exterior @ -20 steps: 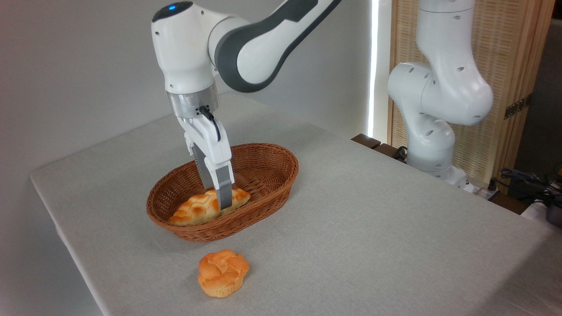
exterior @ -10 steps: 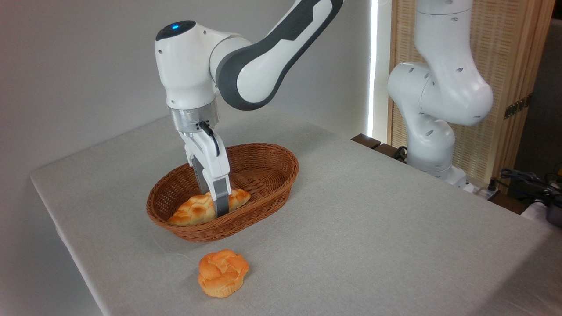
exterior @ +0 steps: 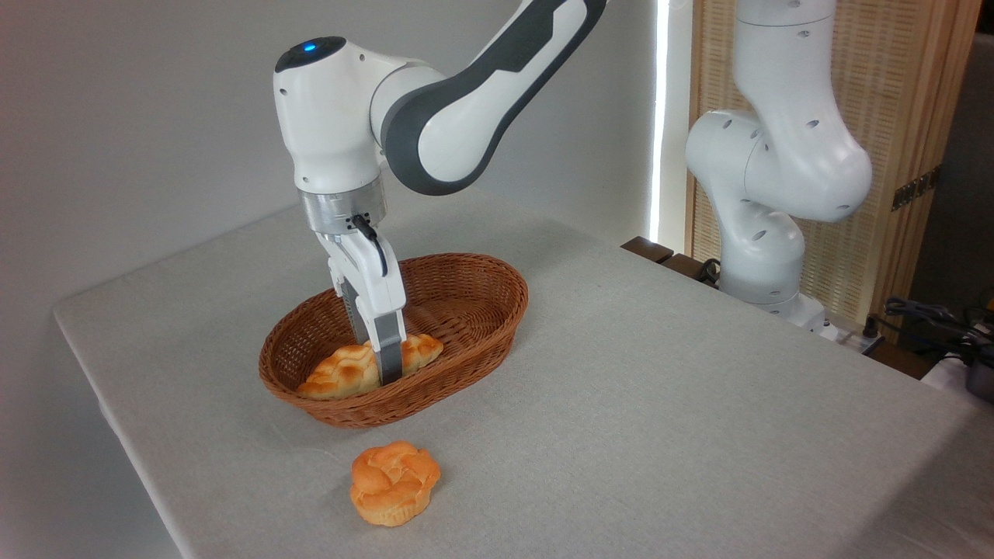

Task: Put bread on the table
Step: 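Close the gripper on the long bread roll, then lift the roll out of the basket and move it beside the round bun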

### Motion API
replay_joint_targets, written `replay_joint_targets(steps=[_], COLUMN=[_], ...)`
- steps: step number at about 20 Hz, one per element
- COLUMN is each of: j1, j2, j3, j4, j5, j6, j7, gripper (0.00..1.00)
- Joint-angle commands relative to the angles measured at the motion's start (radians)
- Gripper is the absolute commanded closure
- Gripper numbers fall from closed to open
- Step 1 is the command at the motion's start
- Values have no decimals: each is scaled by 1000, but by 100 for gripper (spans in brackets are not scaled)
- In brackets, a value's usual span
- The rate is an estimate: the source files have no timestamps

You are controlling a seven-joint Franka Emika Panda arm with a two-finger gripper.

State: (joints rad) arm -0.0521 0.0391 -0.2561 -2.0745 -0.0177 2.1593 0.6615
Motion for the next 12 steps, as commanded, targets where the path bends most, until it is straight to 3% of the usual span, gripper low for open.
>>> replay_joint_targets(steps=[1,8,12], j1=[-2,-2,14], j2=[-4,-18,-56], j3=[1,1,3], j4=[-9,-1,140], j5=[15,13,-2], j6=[24,8,-255], j7=[4,-3,-13], gripper=[57,57,56])
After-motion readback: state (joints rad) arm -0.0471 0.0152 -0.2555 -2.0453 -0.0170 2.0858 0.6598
